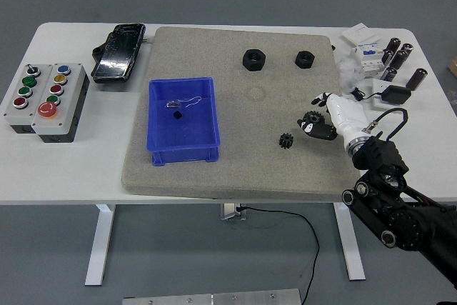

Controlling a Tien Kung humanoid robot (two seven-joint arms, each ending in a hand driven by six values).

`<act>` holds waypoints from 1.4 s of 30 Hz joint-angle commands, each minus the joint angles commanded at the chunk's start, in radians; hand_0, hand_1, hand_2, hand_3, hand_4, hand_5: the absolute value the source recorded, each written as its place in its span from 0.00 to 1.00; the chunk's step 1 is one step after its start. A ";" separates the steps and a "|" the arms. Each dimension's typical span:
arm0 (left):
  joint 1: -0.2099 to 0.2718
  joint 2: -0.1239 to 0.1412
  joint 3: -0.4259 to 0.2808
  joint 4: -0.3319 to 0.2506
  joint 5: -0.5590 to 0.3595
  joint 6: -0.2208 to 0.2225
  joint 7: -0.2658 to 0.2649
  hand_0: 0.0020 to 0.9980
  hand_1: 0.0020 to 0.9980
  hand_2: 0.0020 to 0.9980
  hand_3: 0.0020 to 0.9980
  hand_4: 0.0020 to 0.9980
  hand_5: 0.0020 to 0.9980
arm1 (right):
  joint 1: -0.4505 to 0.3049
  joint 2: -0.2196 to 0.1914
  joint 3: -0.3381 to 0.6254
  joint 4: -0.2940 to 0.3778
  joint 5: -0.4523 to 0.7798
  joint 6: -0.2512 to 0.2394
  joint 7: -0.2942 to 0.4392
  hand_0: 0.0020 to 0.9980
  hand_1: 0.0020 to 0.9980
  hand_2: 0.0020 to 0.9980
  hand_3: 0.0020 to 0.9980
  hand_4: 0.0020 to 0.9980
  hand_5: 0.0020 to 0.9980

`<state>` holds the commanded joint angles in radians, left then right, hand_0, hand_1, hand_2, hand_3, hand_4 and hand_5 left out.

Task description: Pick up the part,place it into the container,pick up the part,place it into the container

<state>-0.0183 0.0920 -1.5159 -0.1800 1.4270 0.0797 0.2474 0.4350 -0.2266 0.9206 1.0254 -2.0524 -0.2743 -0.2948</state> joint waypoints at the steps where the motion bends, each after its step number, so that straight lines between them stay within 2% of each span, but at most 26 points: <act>1: 0.000 0.000 0.000 0.000 0.000 0.000 0.000 0.66 0.63 0.58 0.62 0.71 0.36 | 0.001 0.000 -0.002 -0.003 0.001 0.001 0.000 0.61 0.65 0.71 0.70 0.82 0.45; 7: -0.001 -0.003 0.000 0.000 0.003 -0.001 -0.001 0.66 0.63 0.58 0.62 0.71 0.36 | 0.019 0.002 -0.015 -0.037 0.023 0.004 0.006 0.58 0.64 0.71 0.70 0.83 0.43; 8: -0.001 -0.004 0.001 0.000 0.004 -0.001 -0.001 0.66 0.62 0.58 0.62 0.71 0.36 | 0.021 0.003 -0.018 -0.042 0.028 0.004 0.007 0.56 0.64 0.70 0.70 0.83 0.42; 13: 0.000 -0.005 0.000 0.000 0.006 -0.001 0.000 0.66 0.62 0.58 0.62 0.71 0.36 | 0.029 0.007 -0.037 -0.059 0.044 0.002 0.011 0.56 0.64 0.70 0.70 0.83 0.42; 14: 0.000 -0.005 0.000 0.000 0.006 -0.001 0.000 0.66 0.62 0.58 0.62 0.71 0.36 | 0.030 0.008 -0.039 -0.061 0.046 0.002 0.012 0.53 0.63 0.66 0.69 0.64 0.26; 20: 0.001 -0.005 0.001 0.000 0.007 -0.002 0.000 0.66 0.62 0.58 0.62 0.71 0.36 | 0.036 0.014 -0.060 -0.082 0.060 -0.007 0.015 0.53 0.63 0.66 0.69 0.64 0.26; 21: 0.001 -0.005 0.001 0.000 0.007 -0.002 0.000 0.66 0.63 0.58 0.62 0.71 0.36 | 0.037 0.015 -0.063 -0.084 0.061 -0.009 0.015 0.50 0.63 0.60 0.67 0.49 0.05; 25: 0.001 -0.005 0.003 0.000 0.006 -0.002 -0.001 0.66 0.63 0.58 0.62 0.71 0.36 | 0.041 0.016 -0.073 -0.093 0.061 -0.022 0.012 0.50 0.63 0.60 0.67 0.49 0.05; 26: 0.000 -0.005 0.003 0.000 0.005 -0.002 -0.001 0.66 0.63 0.58 0.62 0.71 0.36 | 0.042 0.017 -0.076 -0.095 0.062 -0.026 0.011 0.53 0.63 0.52 0.63 0.48 0.00; 30: 0.000 -0.005 0.004 0.000 0.004 -0.002 -0.001 0.66 0.63 0.58 0.62 0.71 0.36 | 0.041 0.016 -0.086 -0.098 0.063 -0.041 0.008 0.53 0.63 0.52 0.63 0.48 0.00; 31: 0.001 -0.005 0.005 0.000 0.004 -0.002 -0.001 0.66 0.63 0.58 0.62 0.71 0.36 | 0.041 0.015 -0.088 -0.096 0.063 -0.046 0.007 0.53 0.63 0.52 0.63 0.48 0.00; 32: 0.001 -0.005 0.005 0.000 0.003 -0.002 -0.001 0.66 0.63 0.58 0.62 0.71 0.36 | 0.041 0.015 -0.090 -0.093 0.062 -0.050 0.006 0.54 0.61 0.47 0.56 0.42 0.00; 35: 0.001 -0.005 0.005 0.000 0.003 -0.001 -0.001 0.66 0.63 0.58 0.62 0.71 0.36 | 0.042 0.011 -0.092 -0.070 0.054 -0.062 0.002 0.54 0.61 0.47 0.56 0.42 0.00; 42: 0.003 -0.005 0.003 0.000 0.003 -0.001 0.001 0.66 0.62 0.58 0.62 0.71 0.36 | 0.077 0.002 -0.128 0.056 0.031 -0.072 -0.022 0.54 0.61 0.46 0.56 0.43 0.00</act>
<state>-0.0157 0.0871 -1.5128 -0.1800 1.4303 0.0787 0.2480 0.5118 -0.2248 0.7930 1.0818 -2.0216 -0.3466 -0.3164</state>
